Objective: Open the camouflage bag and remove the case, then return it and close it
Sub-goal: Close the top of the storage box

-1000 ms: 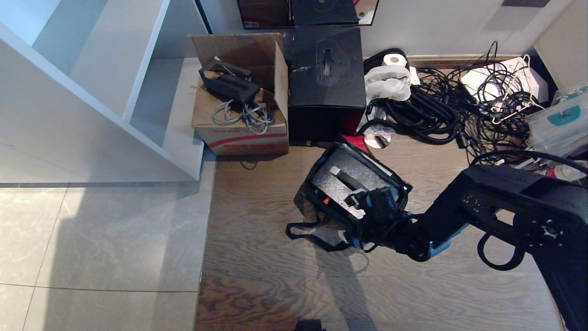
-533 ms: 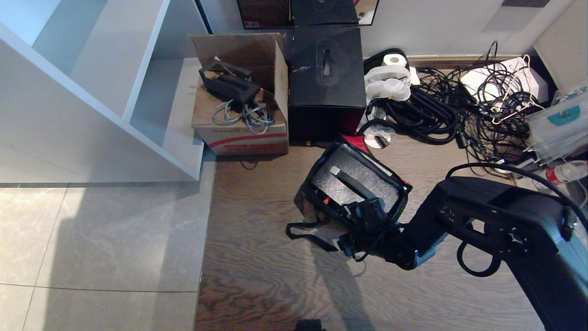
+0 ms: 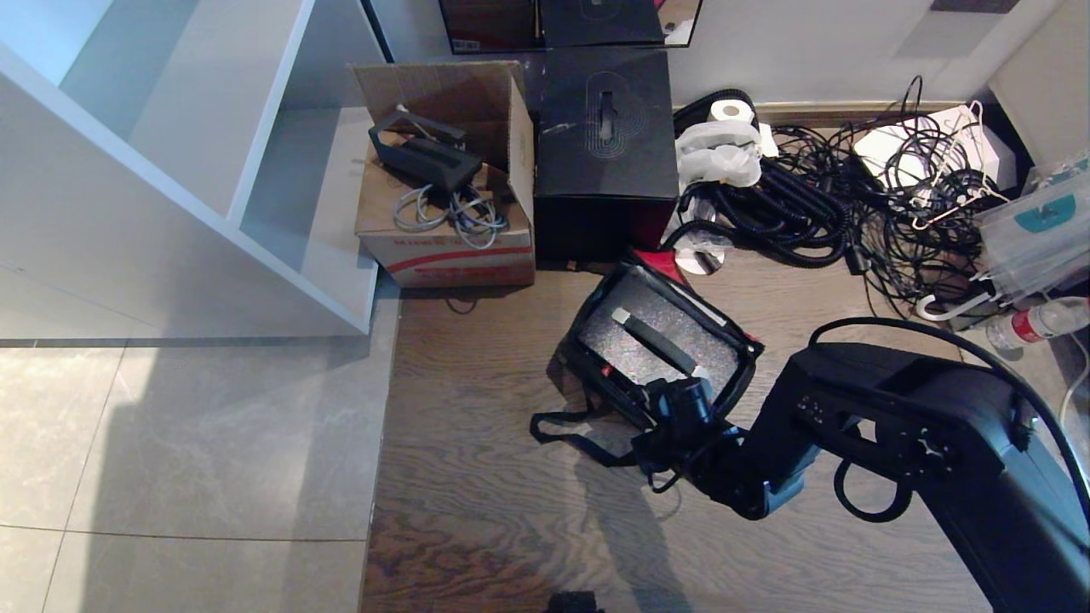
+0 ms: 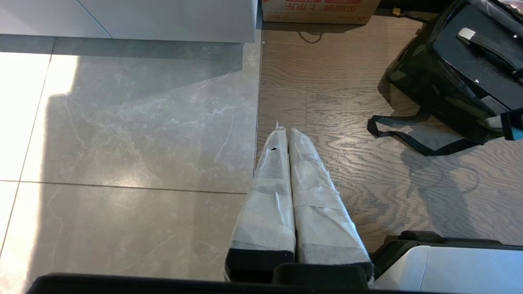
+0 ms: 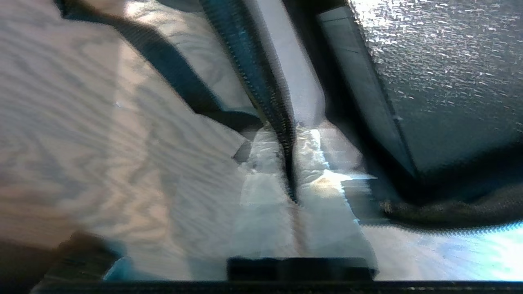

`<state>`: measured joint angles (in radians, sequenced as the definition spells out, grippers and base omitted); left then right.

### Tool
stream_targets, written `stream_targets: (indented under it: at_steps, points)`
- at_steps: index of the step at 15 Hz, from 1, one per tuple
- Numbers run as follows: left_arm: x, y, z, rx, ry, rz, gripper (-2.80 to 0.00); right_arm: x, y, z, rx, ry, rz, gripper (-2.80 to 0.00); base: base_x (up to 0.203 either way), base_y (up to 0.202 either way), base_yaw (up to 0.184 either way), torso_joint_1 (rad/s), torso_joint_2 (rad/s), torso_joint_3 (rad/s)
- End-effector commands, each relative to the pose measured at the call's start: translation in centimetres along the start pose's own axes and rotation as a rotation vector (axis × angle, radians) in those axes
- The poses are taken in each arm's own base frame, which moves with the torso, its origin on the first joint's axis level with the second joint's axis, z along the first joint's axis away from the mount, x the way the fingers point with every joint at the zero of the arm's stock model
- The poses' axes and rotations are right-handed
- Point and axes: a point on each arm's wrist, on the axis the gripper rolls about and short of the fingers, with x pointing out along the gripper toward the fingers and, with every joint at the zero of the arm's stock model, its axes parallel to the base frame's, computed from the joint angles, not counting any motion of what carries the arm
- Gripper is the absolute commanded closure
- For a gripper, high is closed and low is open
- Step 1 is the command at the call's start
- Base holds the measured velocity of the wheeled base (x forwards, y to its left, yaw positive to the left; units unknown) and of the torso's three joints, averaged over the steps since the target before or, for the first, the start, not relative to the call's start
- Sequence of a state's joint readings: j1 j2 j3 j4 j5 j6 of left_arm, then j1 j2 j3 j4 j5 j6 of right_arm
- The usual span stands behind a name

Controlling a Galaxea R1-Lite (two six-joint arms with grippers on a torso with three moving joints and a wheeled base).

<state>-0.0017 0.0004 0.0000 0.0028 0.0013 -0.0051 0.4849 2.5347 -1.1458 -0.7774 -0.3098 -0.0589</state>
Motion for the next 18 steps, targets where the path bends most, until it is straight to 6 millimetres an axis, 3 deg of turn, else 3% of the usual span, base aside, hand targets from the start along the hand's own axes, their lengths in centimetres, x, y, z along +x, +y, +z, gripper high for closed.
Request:
stream_targets:
  at_steps: [1,6,10,13,16,17,18]
  points:
    - [0.0,0.0,0.0,-0.001,-0.002,0.0,0.0,-1.4,0.5,-0.4,-0.016,0.013,-0.006,0.0,0.0,0.0,0.0,0.0,0.0,0.0]
    - [0.0,0.0,0.0,0.0,-0.002,0.0,0.0,-6.8,1.3,-1.9,-0.05,0.129,0.057,0.0,0.0,0.0,0.0,0.0,0.0,0.0]
    - [0.0,0.0,0.0,0.001,0.0,0.0,0.0,-7.7,2.6,-3.2,-0.008,0.165,0.076,0.0,0.0,0.0,0.0,0.0,0.0,0.0]
    - [0.0,0.0,0.0,0.001,0.0,0.0,0.0,-8.3,2.3,-1.8,0.031,0.126,0.072,0.0,0.0,0.0,0.0,0.0,0.0,0.0]
    - [0.0,0.0,0.0,0.001,0.0,0.0,0.0,-8.9,-0.8,0.4,0.22,0.085,0.017,0.0,0.0,0.0,0.0,0.0,0.0,0.0]
    - [0.0,0.0,0.0,-0.001,0.0,0.0,0.0,-9.1,-2.6,1.2,0.302,0.076,0.0,-2.8,0.0,0.0,0.0,0.0,0.0,0.0]
    - [0.0,0.0,0.0,0.001,0.0,0.0,0.0,-9.3,-4.5,1.9,0.431,0.068,-0.008,-2.8,0.0,0.0,0.0,0.0,0.0,0.0]
